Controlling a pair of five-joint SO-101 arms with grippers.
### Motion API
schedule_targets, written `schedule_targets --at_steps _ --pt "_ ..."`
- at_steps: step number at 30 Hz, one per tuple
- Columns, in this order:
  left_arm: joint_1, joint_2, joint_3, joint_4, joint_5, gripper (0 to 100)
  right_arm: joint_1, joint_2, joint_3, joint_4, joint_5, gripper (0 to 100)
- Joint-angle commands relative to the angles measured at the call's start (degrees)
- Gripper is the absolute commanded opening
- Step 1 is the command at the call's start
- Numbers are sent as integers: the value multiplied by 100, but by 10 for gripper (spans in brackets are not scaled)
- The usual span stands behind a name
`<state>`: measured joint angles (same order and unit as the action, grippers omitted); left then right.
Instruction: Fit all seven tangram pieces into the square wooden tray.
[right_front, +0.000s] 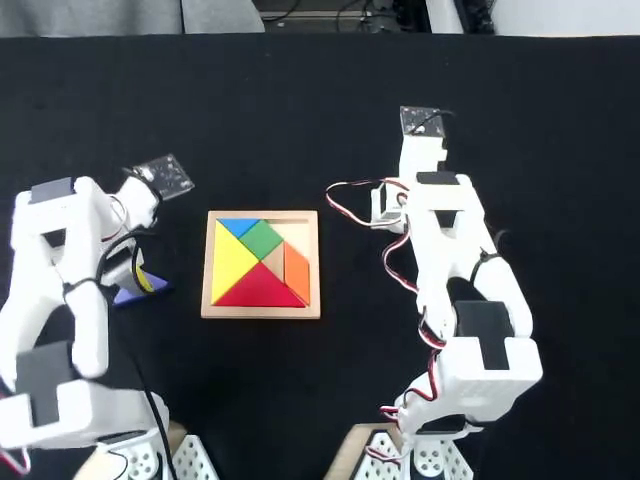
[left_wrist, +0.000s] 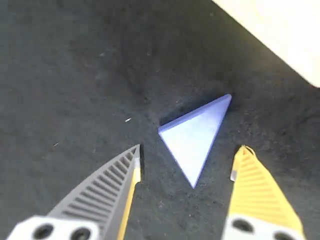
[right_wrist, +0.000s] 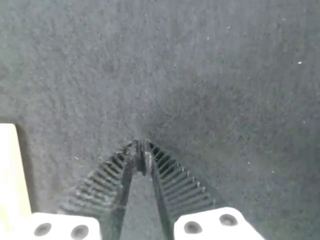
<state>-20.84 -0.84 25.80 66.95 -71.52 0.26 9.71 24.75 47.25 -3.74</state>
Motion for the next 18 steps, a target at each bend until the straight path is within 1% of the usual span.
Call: schedule_targets --at_steps 1,5,12,15,18 --pt "-154 677 -558 -105 -360 290 53 -330 -286 -9 -35 11" --pt "-171 1160 -681 -105 -782 290 53 -330 -286 -9 -35 11" --pt "-207 1240 -725 -176 -1169 289 53 -330 -295 -9 -35 11" --pt "-295 1248 -725 -185 -1248 289 53 -330 -295 -9 -35 11" --pt "-356 1257 -637 -387 -1240 289 53 -330 -286 -9 -35 11"
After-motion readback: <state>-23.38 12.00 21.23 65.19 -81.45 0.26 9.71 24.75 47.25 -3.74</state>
